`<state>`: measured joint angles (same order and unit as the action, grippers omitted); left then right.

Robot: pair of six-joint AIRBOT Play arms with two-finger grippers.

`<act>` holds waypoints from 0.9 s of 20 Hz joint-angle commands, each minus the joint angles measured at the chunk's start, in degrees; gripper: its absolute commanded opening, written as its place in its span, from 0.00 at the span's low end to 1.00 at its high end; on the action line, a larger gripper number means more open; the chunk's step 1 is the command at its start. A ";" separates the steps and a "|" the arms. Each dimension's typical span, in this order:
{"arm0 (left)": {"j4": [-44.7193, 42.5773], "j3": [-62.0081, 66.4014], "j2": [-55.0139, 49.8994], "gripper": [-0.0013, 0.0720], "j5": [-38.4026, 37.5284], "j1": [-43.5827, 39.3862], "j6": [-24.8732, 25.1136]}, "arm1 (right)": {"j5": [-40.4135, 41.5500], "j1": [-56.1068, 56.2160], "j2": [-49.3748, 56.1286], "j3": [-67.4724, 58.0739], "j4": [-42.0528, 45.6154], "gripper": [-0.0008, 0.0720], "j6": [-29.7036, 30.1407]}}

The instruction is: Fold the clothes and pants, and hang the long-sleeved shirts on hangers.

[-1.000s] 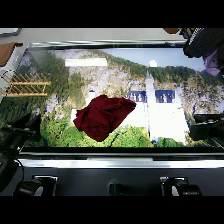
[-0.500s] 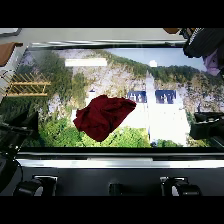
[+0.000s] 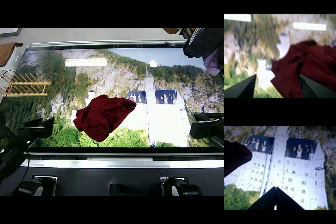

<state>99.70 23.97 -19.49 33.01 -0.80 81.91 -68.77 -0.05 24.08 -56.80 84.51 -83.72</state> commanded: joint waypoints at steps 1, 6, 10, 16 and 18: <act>9.57 7.58 -14.75 0.87 7.63 -0.57 6.10 | -0.09 -0.02 0.04 0.02 -0.02 0.07 -3.15; 9.77 26.91 -42.77 0.87 11.61 -11.43 16.52 | -0.26 -0.02 0.04 0.02 0.00 0.14 -5.22; 9.84 35.87 -58.62 0.87 11.28 -17.31 15.02 | -0.59 -0.02 0.04 0.04 -0.02 0.14 -9.22; 9.84 40.79 -65.31 0.86 7.39 -20.72 12.35 | -5.27 -0.02 0.04 0.04 0.00 0.14 -9.68; 9.84 40.79 -66.20 0.86 11.10 -20.70 12.35 | -5.73 -0.02 0.04 0.04 0.00 0.14 -10.40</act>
<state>109.49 63.59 -83.26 41.80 -20.60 94.65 -72.73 -0.05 24.08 -56.77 84.47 -93.10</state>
